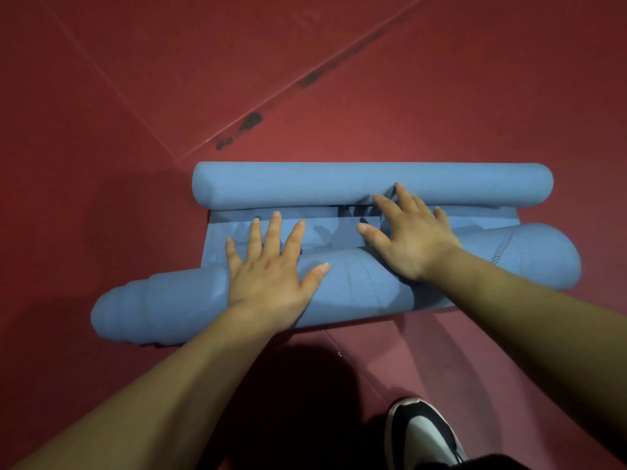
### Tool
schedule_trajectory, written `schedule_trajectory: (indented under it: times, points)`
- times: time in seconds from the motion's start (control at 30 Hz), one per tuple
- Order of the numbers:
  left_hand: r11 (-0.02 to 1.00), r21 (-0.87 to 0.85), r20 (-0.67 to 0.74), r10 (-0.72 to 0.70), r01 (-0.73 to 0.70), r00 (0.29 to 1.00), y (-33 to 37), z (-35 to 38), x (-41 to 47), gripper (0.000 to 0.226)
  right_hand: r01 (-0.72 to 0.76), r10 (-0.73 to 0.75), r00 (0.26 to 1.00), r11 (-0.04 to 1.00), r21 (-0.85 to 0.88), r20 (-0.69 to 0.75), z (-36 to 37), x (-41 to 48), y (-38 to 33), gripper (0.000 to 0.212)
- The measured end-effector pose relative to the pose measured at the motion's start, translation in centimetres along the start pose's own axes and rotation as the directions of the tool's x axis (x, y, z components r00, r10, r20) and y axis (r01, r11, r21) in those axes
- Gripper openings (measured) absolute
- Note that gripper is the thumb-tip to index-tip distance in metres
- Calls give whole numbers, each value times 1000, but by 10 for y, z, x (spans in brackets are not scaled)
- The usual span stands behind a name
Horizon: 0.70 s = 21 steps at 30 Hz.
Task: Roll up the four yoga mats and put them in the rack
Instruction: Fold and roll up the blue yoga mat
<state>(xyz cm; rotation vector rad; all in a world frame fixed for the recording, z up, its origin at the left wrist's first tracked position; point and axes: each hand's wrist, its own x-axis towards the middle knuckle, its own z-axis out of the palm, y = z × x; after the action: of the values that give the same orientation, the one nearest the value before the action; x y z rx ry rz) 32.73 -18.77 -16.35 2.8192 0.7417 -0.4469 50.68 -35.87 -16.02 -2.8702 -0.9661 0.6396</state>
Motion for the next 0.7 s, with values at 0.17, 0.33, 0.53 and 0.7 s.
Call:
schedule_trajectory:
  times: [0.17, 0.33, 0.53, 0.7]
  points:
    - [1000, 25, -45, 6, -5, 999, 3, 3, -8, 82, 0, 1, 1000, 1000, 12, -22, -2, 9, 0, 85]
    - [999, 38, -31, -19, 20, 999, 7, 6, -11, 84, 1, -1, 1000, 1000, 12, -20, -1, 9, 0, 85]
    - [1000, 16, -24, -9, 9, 1000, 4, 1, 1, 84, 13, -12, 999, 999, 33, -33, -1, 6, 1, 88]
    - [1000, 0, 10, -13, 13, 1000, 4, -4, 8, 84, 46, -46, 999, 999, 16, 1, -3, 6, 2, 87]
